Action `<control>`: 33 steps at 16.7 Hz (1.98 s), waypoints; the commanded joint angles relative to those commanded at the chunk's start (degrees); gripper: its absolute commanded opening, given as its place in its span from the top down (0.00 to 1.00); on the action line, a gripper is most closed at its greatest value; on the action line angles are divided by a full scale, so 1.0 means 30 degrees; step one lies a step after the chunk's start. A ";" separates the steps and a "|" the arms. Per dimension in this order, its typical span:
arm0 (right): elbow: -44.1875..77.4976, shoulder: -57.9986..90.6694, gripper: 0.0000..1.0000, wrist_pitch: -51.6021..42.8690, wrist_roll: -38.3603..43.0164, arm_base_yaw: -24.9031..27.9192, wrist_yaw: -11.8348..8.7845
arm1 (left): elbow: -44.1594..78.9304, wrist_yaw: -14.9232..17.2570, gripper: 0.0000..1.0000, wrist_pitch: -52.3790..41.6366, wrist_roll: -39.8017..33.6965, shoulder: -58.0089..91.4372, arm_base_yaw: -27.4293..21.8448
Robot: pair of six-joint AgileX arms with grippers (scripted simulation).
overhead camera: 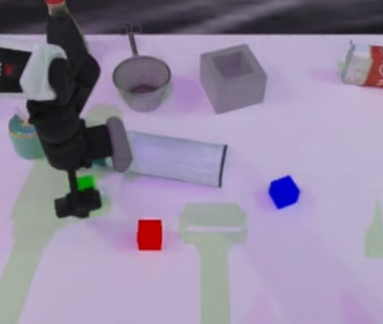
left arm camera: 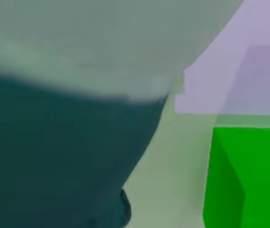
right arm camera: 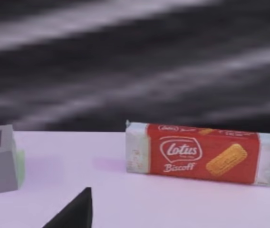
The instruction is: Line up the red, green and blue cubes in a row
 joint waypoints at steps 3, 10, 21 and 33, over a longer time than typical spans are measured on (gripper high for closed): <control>0.0000 0.0000 0.00 0.0000 0.0000 0.0000 0.0000 | -0.0417 0.0004 0.00 0.0766 0.0001 0.0359 -0.0004; 0.0000 0.0000 0.00 0.0000 0.0000 0.0000 0.0000 | -0.0417 0.0004 0.30 0.0766 0.0001 0.0359 -0.0004; 0.0000 0.0000 0.00 0.0000 0.0000 0.0000 0.0000 | -0.0417 0.0004 1.00 0.0766 0.0001 0.0359 -0.0004; 0.0000 0.0000 0.00 0.0000 0.0000 0.0000 0.0000 | 0.0756 0.0154 1.00 -0.1700 -0.0202 -0.0984 0.0157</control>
